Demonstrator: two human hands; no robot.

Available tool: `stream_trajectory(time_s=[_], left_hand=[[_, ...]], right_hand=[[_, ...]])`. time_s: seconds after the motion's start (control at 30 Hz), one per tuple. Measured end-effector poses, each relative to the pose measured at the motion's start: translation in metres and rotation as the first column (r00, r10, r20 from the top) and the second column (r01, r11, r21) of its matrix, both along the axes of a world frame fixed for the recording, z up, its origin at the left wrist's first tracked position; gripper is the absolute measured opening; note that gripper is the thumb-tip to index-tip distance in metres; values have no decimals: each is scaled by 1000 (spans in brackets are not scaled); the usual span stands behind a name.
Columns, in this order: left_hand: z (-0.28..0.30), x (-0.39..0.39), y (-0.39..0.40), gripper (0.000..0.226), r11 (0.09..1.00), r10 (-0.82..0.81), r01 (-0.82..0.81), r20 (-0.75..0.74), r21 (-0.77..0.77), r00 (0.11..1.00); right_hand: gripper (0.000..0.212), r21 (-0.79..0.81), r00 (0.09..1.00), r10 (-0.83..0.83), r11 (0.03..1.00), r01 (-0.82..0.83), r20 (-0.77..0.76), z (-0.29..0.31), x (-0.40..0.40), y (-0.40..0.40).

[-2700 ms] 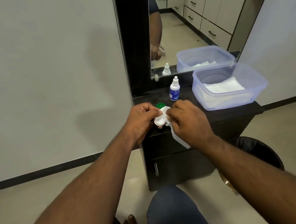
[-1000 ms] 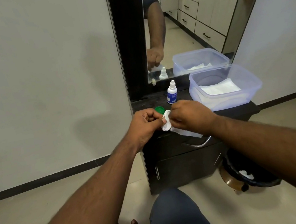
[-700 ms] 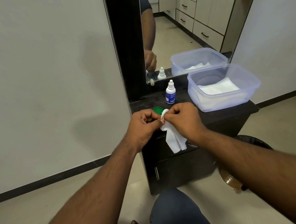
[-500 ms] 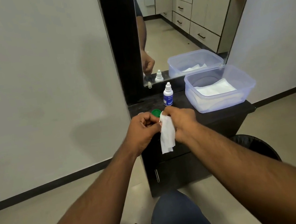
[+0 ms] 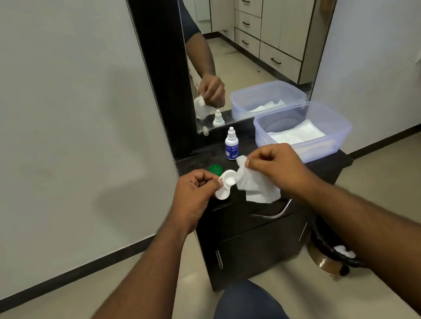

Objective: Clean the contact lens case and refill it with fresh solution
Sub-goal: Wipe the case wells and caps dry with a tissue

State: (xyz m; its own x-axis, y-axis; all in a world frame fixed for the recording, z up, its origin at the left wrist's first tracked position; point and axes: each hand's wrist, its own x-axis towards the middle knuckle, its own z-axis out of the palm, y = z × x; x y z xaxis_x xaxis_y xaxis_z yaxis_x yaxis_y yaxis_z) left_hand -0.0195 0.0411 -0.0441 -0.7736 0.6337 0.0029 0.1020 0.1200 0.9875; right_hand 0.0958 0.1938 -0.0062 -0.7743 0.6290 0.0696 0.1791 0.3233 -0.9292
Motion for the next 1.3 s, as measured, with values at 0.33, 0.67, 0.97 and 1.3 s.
stream_trajectory(time_s=[0.33, 0.67, 0.97, 1.3], left_hand=[[0, 2, -1, 7, 998, -60, 59, -41, -26, 997], [-6, -2, 1, 2, 988, 52, -69, 122, 139, 991], [-4, 0, -2, 12, 995, -18, 17, 18, 97, 1000], [4, 1, -3, 16, 984, -123, 94, 189, 153, 974]], right_hand=[[14, 295, 959, 248, 914, -279, 137, -3, -19, -11], [9, -264, 1000, -21, 964, 24, 14, -33, -7, -30], [8, -581, 952, -198, 814, 26, -234, -36, -6, -43], [12, -417, 958, -19, 902, -107, -286, -39, 4, -43]])
